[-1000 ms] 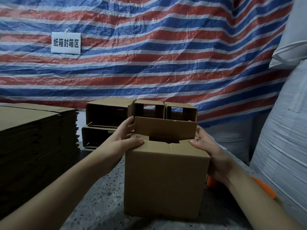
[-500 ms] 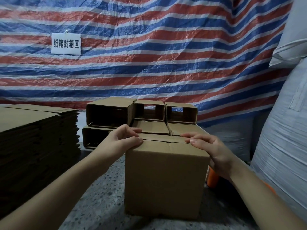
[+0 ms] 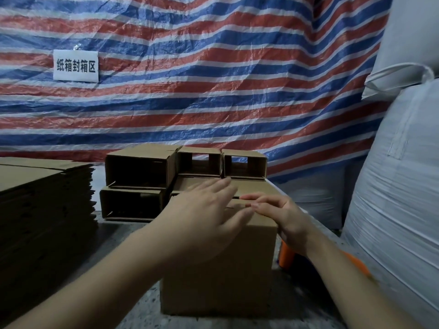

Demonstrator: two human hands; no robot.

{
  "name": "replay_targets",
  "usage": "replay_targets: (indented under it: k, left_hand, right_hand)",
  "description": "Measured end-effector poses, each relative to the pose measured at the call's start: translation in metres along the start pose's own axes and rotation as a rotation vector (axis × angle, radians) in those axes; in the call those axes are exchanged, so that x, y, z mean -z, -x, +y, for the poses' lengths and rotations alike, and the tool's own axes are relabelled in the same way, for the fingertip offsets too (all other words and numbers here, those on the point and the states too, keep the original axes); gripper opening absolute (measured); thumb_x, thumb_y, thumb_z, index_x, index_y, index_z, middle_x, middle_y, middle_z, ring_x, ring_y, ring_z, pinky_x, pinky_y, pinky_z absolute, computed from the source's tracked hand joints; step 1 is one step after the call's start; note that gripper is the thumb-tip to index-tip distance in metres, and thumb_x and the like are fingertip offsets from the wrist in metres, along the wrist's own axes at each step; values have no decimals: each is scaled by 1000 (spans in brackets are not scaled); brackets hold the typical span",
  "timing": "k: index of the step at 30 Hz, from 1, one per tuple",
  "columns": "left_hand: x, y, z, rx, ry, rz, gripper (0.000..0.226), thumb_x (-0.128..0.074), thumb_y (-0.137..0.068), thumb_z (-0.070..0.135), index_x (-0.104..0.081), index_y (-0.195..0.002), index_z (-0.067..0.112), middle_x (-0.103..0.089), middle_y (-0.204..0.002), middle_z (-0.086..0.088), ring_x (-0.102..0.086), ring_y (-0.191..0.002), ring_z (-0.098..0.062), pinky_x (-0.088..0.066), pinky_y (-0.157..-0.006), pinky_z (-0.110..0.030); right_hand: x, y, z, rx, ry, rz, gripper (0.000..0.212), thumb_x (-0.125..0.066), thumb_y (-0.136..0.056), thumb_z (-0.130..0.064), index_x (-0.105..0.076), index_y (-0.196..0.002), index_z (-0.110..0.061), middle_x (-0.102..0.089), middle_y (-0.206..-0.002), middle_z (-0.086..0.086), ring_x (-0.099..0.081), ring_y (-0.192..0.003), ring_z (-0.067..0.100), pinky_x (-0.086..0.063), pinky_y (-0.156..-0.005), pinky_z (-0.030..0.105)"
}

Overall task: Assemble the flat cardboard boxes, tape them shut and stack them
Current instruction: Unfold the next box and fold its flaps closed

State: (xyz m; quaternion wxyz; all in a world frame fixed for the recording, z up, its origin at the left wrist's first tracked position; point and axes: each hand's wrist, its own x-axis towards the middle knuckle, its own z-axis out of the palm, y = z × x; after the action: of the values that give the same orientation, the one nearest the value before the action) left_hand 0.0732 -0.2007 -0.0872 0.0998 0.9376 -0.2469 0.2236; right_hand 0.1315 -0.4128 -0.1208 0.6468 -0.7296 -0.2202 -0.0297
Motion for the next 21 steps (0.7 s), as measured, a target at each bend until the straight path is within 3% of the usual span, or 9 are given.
replay_targets:
  k: [2,5,8,10,12,15,16,18,21]
  left_hand:
    - [-9,2,2,6,-70,-67,80,-11,-83,81,-29,-148,39,-29,-159,12,-28,-144,-10,-22,-114,-34]
    - [-17,5,0,-18,-203,-21,78,-9,-81,81,-40,-140,40,-42,-151,12,-42,-137,-12,-36,-108,-37]
    - [-17,4,-1,-31,-201,-30,80,-6,-81,80,-37,-143,40,-41,-153,13,-42,-137,-11,-36,-109,-37]
    - [-17,4,-2,-23,-187,-45,82,-4,-79,81,-29,-147,41,-34,-156,15,-36,-141,-10,-32,-112,-37]
    - [-18,4,-2,-26,-183,-38,83,-4,-79,81,-26,-149,41,-33,-156,15,-35,-141,-10,-31,-113,-37]
    - [-17,4,-1,-43,-201,-12,86,-1,-77,81,-27,-148,41,-35,-155,16,-38,-140,-9,-34,-111,-35]
    - [-18,4,-1,-45,-197,1,88,1,-75,82,-27,-148,42,-35,-155,16,-38,-139,-9,-35,-110,-35]
    - [-19,4,-1,-43,-187,3,91,4,-72,82,-25,-148,43,-34,-155,16,-38,-139,-9,-35,-111,-35]
    - [-21,3,-1,-44,-179,0,83,-2,-77,81,-12,-151,45,-30,-157,16,-35,-141,-10,-34,-111,-36]
  right_hand:
    - [1,0,1,5,23,-1,18,-70,-82,-27,-79,-86,-12,-71,-120,-9,-60,-123,18,-45,-107,46]
    - [1,0,0,10,65,-8,18,-70,-84,-29,-80,-91,-15,-70,-120,-12,-57,-125,18,-46,-105,44]
    - [4,3,-2,-26,111,23,31,-62,-85,-44,-78,-102,-23,-70,-120,-11,-60,-120,15,-49,-102,40]
    - [12,1,-7,-84,208,151,38,-51,-93,-56,-73,-106,-27,-71,-112,-8,-63,-112,13,-51,-96,36]
    - [29,3,-12,-175,585,262,37,-47,-100,-56,-69,-91,-28,-70,-91,-6,-65,-90,10,-51,-78,31]
    - [59,17,-6,-390,1292,194,34,-51,-95,-55,-55,-79,-26,-56,-72,-6,-50,-63,8,-37,-54,26]
    - [65,23,-2,-466,1365,164,31,-50,-93,-59,-54,-87,-29,-58,-80,-5,-48,-66,8,-37,-55,27]
    - [69,35,9,-571,1384,127,51,-45,-88,-73,-61,-101,-27,-57,-85,-6,-49,-69,6,-37,-56,25]
    - [66,46,22,-603,1444,141,60,-46,-82,-82,-59,-83,-23,-55,-71,-8,-53,-63,6,-33,-50,24]
